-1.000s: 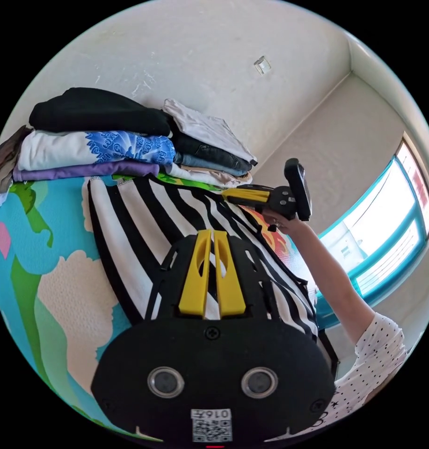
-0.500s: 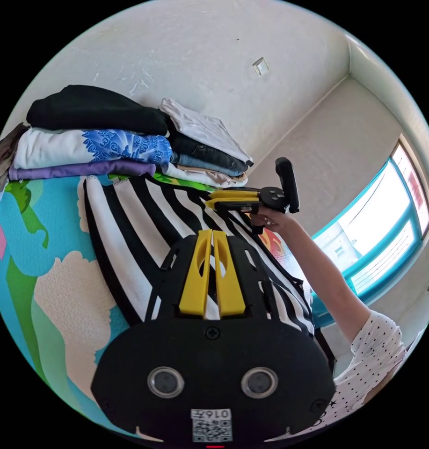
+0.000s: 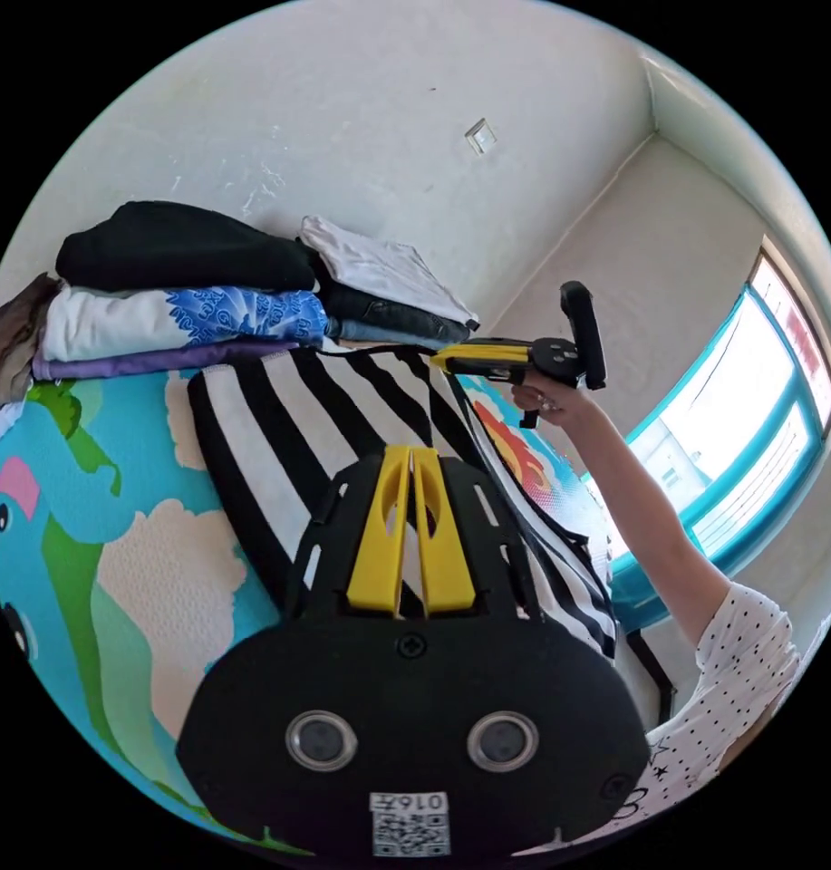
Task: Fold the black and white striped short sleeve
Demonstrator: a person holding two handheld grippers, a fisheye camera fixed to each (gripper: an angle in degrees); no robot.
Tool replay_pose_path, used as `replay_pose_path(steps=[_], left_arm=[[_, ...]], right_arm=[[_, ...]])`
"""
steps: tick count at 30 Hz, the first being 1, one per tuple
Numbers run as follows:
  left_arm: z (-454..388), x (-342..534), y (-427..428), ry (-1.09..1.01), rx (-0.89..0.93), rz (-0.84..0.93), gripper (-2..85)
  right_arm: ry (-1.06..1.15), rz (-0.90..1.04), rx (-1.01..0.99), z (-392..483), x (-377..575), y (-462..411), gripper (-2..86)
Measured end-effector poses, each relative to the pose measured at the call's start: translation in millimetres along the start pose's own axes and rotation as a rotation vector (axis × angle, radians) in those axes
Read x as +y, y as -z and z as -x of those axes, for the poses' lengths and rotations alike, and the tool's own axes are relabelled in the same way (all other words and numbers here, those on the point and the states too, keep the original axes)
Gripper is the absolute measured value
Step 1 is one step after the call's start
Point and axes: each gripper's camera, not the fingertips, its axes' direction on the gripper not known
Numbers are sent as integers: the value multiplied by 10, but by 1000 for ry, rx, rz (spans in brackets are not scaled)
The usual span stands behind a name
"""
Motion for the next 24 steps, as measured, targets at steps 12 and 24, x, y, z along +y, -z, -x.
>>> replay_pose_path(steps=[12, 24], left_arm=[[-520, -189, -211, -8, -444, 201, -10], [-1449, -363, -243, -205, 35, 249, -8]], right_arm=[[-35, 227, 133, 144, 367, -525, 87], [-145, 120, -184, -97, 1682, 409, 91]])
